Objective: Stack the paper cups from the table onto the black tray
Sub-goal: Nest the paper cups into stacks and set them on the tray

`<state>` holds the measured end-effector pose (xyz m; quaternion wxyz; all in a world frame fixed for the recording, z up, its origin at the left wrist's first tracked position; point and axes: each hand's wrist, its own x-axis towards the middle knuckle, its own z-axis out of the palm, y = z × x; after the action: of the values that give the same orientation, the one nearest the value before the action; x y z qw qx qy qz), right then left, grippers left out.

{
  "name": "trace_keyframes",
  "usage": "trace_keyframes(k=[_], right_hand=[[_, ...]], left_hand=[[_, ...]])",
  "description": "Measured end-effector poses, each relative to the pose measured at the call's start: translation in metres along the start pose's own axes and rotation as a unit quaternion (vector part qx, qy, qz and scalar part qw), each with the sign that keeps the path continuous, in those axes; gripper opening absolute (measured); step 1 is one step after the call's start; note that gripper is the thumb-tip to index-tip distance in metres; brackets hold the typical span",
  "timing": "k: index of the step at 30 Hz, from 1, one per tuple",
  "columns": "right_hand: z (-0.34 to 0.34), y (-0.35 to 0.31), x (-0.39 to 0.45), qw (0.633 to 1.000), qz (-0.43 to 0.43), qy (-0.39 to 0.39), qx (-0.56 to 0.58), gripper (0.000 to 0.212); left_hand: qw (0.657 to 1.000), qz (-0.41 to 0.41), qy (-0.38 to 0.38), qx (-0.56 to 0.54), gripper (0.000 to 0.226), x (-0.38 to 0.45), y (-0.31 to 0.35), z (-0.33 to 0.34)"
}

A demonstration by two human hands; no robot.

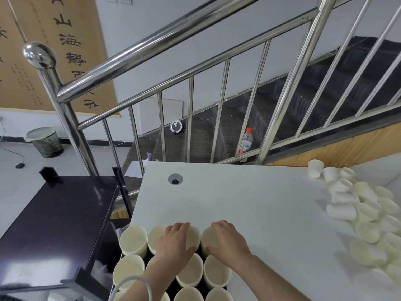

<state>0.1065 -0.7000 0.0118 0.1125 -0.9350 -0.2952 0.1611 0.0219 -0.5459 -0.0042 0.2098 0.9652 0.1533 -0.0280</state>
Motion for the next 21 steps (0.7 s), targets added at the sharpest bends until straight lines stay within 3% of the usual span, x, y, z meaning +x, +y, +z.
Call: trace_keyframes(k=[12, 21], right_hand=[[-0.006, 0.005, -0.003, 1.000, -0.014, 0.011, 0.010, 0.068], [-0.041, 0.043, -0.040, 0.997, -0.035, 0.055, 0.029, 0.065]], left_hand=[[1.000, -0.005, -0.005, 0.011, 0.059, 0.001, 0.010, -0.005], [0.999, 0.037, 0.036, -0.016, 0.057, -0.008, 0.069, -0.010]])
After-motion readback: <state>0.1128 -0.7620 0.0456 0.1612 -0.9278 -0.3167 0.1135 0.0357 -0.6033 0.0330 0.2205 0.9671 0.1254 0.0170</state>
